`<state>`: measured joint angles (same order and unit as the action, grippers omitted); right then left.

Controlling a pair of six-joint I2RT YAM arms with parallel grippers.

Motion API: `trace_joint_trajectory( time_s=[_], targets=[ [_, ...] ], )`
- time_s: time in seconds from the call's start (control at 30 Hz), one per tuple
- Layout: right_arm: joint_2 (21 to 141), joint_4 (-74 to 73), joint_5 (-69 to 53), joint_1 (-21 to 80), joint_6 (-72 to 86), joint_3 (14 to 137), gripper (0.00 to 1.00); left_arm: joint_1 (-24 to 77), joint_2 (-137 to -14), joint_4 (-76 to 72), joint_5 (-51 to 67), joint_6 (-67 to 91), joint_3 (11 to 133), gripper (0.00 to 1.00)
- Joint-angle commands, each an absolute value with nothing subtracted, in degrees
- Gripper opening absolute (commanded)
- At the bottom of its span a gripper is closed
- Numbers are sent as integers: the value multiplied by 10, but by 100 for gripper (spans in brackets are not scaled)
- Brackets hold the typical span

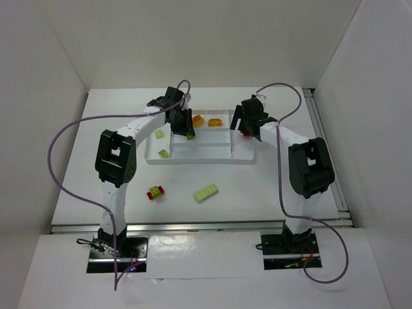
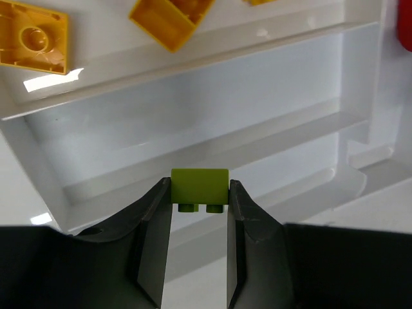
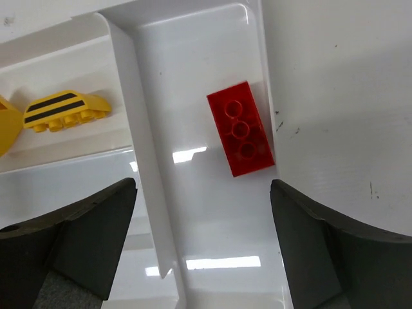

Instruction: Sort the legos into containers by color

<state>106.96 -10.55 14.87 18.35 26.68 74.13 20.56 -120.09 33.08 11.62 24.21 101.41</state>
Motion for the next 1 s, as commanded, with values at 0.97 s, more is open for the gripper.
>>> trace_joint_trajectory(
  time_s=[0.97],
  targets=[
    [854,-116,157,191,256,632,93,219,-1244,379,42,253,1080,23]
  ],
)
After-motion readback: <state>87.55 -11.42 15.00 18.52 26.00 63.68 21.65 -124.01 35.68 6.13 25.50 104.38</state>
